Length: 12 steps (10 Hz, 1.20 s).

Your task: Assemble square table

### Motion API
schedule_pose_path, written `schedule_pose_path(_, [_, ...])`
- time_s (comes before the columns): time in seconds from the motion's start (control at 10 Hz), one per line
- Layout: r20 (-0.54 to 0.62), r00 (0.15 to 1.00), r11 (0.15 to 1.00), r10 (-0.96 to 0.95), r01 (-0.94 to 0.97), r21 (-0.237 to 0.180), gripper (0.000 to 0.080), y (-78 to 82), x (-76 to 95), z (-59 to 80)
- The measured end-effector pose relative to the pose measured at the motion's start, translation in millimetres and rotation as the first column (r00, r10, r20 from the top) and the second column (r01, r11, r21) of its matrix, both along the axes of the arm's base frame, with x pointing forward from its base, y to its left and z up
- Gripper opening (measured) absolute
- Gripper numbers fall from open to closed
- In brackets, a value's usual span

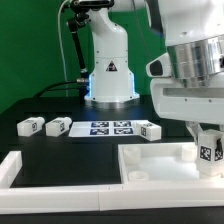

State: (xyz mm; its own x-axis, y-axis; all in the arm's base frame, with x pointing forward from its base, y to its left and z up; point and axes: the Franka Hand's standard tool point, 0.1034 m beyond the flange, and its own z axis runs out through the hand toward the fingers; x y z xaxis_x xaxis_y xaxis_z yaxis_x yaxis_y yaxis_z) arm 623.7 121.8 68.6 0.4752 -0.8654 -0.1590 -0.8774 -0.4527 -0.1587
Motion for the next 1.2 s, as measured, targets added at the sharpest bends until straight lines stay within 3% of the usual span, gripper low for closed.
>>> schedule_pose_path(0.2, [-0.032, 0.978, 0.977, -0.206, 0.207, 0.055, 0.0293, -2.5, 1.8, -0.2])
schedule_pose_path(0.5, [-0.029, 0.98, 0.978, -0.198, 0.199, 0.055, 0.0293, -2.6, 2.0, -0.1])
schedule_pose_path(0.6, [0.015, 1.0, 0.999, -0.023, 0.023, 0.024, 0.0528, -2.7, 1.8, -0.2])
schedule_pose_path(0.7, [0.056, 0.983, 0.985, 0.174, -0.173, -0.015, 0.0528, -3.8, 1.9, -0.2])
schedule_pose_path(0.8, [0.078, 0.945, 0.948, 0.317, -0.314, -0.048, 0.0624, -3.3, 2.0, 0.0])
schedule_pose_path(1.0, [0.094, 0.906, 0.91, 0.414, -0.409, -0.065, 0.0642, -4.6, 1.9, -0.5])
schedule_pose_path(1.2, [0.112, 0.778, 0.786, 0.618, -0.607, -0.116, 0.0649, -4.7, 1.7, 0.2])
